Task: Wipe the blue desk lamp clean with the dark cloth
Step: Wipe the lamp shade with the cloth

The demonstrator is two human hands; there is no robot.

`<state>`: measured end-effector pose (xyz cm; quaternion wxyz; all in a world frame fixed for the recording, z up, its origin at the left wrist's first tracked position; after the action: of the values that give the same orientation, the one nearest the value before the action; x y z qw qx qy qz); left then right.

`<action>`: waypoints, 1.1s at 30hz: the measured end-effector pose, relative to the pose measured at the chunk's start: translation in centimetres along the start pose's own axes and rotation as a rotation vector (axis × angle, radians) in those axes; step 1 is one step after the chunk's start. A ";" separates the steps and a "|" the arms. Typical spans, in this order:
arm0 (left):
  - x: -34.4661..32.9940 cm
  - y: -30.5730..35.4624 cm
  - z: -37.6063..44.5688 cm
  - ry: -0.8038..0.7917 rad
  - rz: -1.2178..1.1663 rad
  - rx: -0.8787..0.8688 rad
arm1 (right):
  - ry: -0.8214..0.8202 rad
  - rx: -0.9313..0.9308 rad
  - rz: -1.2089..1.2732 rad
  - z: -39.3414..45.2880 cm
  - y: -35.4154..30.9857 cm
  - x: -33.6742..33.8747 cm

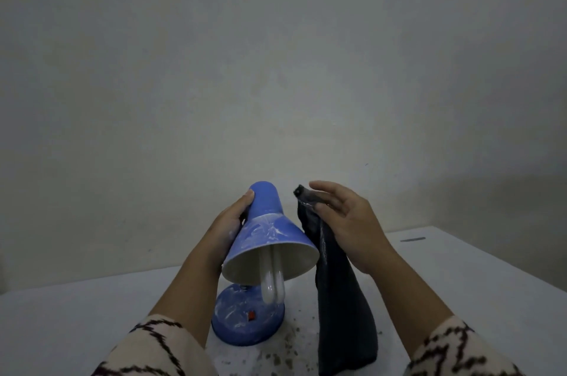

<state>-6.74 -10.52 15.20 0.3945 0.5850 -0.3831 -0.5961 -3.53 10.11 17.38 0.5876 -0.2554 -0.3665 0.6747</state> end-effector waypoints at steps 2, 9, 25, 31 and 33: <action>0.0 -0.1 -0.1 0.000 0.005 0.001 | -0.003 -0.004 -0.078 0.7 -0.3 -0.7; 0.1 0.1 -0.5 -0.068 0.016 -0.027 | -0.134 0.035 -0.421 1.5 -1.3 -2.4; -1.3 0.7 -2.1 -0.019 0.183 -0.146 | -0.300 0.018 -0.460 0.9 -2.2 -1.7; -0.9 1.0 -1.9 0.000 0.215 -0.181 | -0.289 0.086 -0.592 1.0 -3.4 -3.0; -0.5 1.0 -1.6 -0.012 0.225 -0.188 | -0.323 0.167 -0.619 0.6 -4.2 -3.6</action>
<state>-5.11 -10.39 16.26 0.5097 0.4952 -0.3909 -0.5850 -0.81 6.68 20.72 0.7173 0.0263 -0.4583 0.5242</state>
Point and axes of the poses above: each hand's wrist, its own z-axis towards the middle knuckle, its own x-axis out of the back of the hand, y = z × x, the point moved 1 cm from there along z, towards the middle knuckle
